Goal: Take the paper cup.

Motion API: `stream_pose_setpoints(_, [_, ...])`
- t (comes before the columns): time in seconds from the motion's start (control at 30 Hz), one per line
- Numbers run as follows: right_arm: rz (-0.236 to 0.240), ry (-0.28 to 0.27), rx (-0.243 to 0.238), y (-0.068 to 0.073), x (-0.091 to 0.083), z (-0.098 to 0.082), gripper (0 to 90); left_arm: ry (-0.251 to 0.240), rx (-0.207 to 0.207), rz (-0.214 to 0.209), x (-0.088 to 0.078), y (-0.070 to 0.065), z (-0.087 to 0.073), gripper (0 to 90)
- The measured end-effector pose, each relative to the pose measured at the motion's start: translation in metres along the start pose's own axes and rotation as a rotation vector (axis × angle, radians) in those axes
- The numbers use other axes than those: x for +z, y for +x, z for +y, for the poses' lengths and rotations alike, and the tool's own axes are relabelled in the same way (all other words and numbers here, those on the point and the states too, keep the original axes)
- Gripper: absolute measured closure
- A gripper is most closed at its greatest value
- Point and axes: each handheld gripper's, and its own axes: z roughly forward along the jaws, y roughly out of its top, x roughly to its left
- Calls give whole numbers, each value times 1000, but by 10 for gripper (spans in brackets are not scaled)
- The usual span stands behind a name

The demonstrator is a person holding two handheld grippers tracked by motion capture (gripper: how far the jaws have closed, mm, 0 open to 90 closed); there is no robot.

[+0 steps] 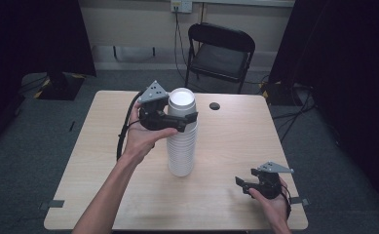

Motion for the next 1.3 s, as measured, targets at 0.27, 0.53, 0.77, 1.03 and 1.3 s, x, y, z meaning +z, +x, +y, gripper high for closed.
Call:
stream_pose_setpoints(0.27, [0, 9, 5, -1, 0, 0, 229, 35, 50, 23, 10, -6, -3, 141])
stream_pose_setpoints(0.53, [1, 7, 4, -1, 0, 0, 228, 30, 34, 19, 12, -4, -6, 138])
stream_pose_setpoints(0.77, [1, 9, 4, -2, 0, -1, 229, 32, 42, 21, 11, -5, -5, 145])
stream_pose_setpoints(1.03, [5, 13, 4, -1, 0, -1, 229, 36, 45, 19, 11, -5, -4, 146])
stream_pose_setpoints(1.3, [4, 22, 4, 0, 1, -1, 228, 25, 32, 8, 10, -4, -3, 147])
